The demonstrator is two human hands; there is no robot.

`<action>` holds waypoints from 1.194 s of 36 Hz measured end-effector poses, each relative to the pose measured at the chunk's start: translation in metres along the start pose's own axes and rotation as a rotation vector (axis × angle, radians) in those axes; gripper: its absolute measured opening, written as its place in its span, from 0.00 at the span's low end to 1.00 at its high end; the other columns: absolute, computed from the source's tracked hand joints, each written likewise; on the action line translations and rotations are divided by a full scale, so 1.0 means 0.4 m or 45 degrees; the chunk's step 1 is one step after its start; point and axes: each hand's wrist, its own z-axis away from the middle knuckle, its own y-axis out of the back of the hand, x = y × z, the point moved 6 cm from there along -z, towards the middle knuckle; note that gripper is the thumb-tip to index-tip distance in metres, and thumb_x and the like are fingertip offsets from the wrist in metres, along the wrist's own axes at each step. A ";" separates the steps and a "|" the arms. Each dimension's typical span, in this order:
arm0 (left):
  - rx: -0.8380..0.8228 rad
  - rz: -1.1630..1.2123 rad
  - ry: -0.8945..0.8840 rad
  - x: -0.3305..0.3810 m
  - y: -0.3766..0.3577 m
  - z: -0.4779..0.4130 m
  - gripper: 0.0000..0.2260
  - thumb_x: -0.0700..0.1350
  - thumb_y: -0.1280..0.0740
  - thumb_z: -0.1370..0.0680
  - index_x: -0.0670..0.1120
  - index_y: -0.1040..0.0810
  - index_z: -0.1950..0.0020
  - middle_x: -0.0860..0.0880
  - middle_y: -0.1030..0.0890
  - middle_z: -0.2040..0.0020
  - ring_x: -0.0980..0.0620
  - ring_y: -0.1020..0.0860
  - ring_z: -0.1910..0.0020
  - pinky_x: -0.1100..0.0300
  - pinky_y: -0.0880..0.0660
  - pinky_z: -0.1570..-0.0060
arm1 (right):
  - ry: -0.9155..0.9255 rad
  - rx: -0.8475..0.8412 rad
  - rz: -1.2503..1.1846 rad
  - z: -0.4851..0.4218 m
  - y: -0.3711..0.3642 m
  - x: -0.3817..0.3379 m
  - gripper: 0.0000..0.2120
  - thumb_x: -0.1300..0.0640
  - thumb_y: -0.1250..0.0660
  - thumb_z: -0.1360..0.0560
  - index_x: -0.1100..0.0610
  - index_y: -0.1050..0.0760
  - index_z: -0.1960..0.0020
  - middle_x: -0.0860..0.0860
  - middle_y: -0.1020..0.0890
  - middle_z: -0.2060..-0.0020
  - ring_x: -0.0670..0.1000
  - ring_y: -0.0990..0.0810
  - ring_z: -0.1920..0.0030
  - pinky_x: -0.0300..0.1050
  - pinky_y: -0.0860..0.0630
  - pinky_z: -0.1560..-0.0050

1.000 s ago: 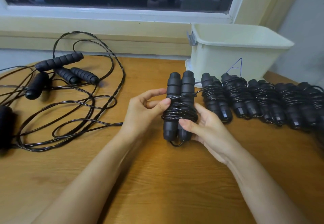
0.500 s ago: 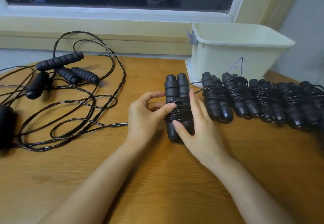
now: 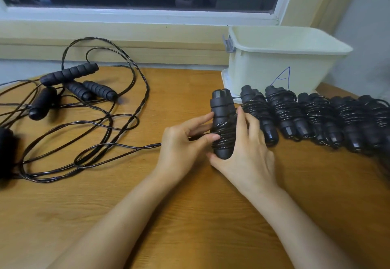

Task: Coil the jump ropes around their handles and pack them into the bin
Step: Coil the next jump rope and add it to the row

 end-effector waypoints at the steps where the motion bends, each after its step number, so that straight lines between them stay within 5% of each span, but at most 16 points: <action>1: 0.012 -0.007 -0.014 0.000 0.000 0.000 0.23 0.54 0.25 0.32 0.61 0.21 0.38 0.52 0.16 0.43 0.55 0.19 0.40 0.44 0.24 0.39 | 0.004 0.011 0.012 0.001 -0.001 0.000 0.54 0.35 0.28 0.33 0.54 0.54 0.19 0.49 0.38 0.27 0.53 0.31 0.30 0.48 0.25 0.51; 5: 0.030 -0.029 -0.070 0.003 0.002 0.000 0.21 0.46 0.24 0.29 0.56 0.21 0.37 0.49 0.16 0.43 0.55 0.18 0.42 0.45 0.23 0.40 | 0.040 0.030 -0.085 0.003 0.002 -0.005 0.52 0.40 0.28 0.30 0.51 0.58 0.19 0.49 0.33 0.27 0.52 0.29 0.32 0.44 0.29 0.53; 9: 0.008 -0.058 -0.108 0.009 0.001 0.000 0.20 0.43 0.25 0.27 0.57 0.21 0.37 0.50 0.16 0.42 0.56 0.19 0.41 0.48 0.23 0.38 | 0.018 0.065 -0.136 0.006 0.006 -0.008 0.47 0.43 0.27 0.31 0.49 0.48 0.21 0.49 0.31 0.28 0.52 0.29 0.32 0.46 0.26 0.52; 17: -0.091 -0.171 -0.187 0.020 -0.007 -0.002 0.20 0.37 0.28 0.25 0.52 0.23 0.35 0.51 0.17 0.42 0.62 0.21 0.41 0.69 0.28 0.40 | 0.022 0.204 -0.126 0.003 0.004 0.006 0.43 0.45 0.23 0.35 0.55 0.36 0.26 0.53 0.31 0.34 0.56 0.21 0.42 0.44 0.28 0.65; 21: -0.094 -0.153 -0.184 0.019 0.001 -0.011 0.17 0.35 0.30 0.23 0.48 0.21 0.37 0.51 0.17 0.42 0.59 0.19 0.41 0.63 0.25 0.39 | 0.014 0.209 -0.309 -0.007 0.006 0.027 0.43 0.49 0.21 0.35 0.55 0.34 0.25 0.50 0.30 0.32 0.51 0.22 0.41 0.39 0.28 0.54; 27: 0.067 0.022 -0.083 0.011 0.031 -0.024 0.09 0.40 0.26 0.29 0.46 0.17 0.49 0.51 0.14 0.51 0.56 0.17 0.49 0.64 0.24 0.46 | 0.017 0.219 -0.739 -0.006 0.005 0.023 0.39 0.55 0.20 0.34 0.59 0.31 0.26 0.46 0.24 0.39 0.34 0.30 0.41 0.18 0.41 0.43; 30: 0.136 0.106 -0.046 -0.002 0.045 -0.028 0.15 0.46 0.24 0.34 0.48 0.21 0.49 0.51 0.16 0.54 0.55 0.19 0.53 0.62 0.24 0.47 | 0.018 0.184 -0.908 -0.001 0.004 0.018 0.37 0.56 0.21 0.32 0.56 0.31 0.26 0.37 0.26 0.42 0.28 0.30 0.41 0.22 0.37 0.41; 34: 0.072 0.227 0.070 -0.014 0.043 -0.031 0.28 0.45 0.25 0.34 0.47 0.25 0.35 0.51 0.19 0.51 0.54 0.21 0.51 0.59 0.23 0.44 | 0.015 0.105 -1.115 0.000 0.002 0.013 0.37 0.52 0.23 0.31 0.51 0.32 0.26 0.37 0.22 0.39 0.40 0.25 0.36 0.39 0.29 0.35; 37: 0.022 0.348 0.174 -0.015 0.033 -0.030 0.34 0.43 0.27 0.33 0.43 0.31 0.27 0.50 0.19 0.43 0.57 0.20 0.47 0.65 0.24 0.46 | 0.020 0.020 -1.264 0.002 0.000 0.007 0.34 0.59 0.23 0.29 0.52 0.32 0.26 0.42 0.21 0.37 0.42 0.24 0.35 0.42 0.27 0.35; 39: -0.034 0.365 0.217 -0.009 0.025 -0.027 0.31 0.43 0.30 0.29 0.42 0.32 0.26 0.49 0.20 0.38 0.60 0.21 0.43 0.69 0.25 0.47 | 0.029 -0.013 -1.357 0.002 0.002 0.006 0.33 0.61 0.23 0.29 0.53 0.32 0.28 0.45 0.21 0.36 0.43 0.24 0.35 0.40 0.27 0.35; 43: -0.114 0.342 0.199 -0.002 0.015 -0.024 0.19 0.45 0.33 0.28 0.43 0.23 0.38 0.55 0.15 0.49 0.61 0.19 0.47 0.69 0.25 0.50 | 0.056 -0.074 -1.435 -0.001 -0.003 0.002 0.31 0.56 0.26 0.30 0.51 0.32 0.30 0.47 0.21 0.36 0.44 0.23 0.35 0.37 0.26 0.38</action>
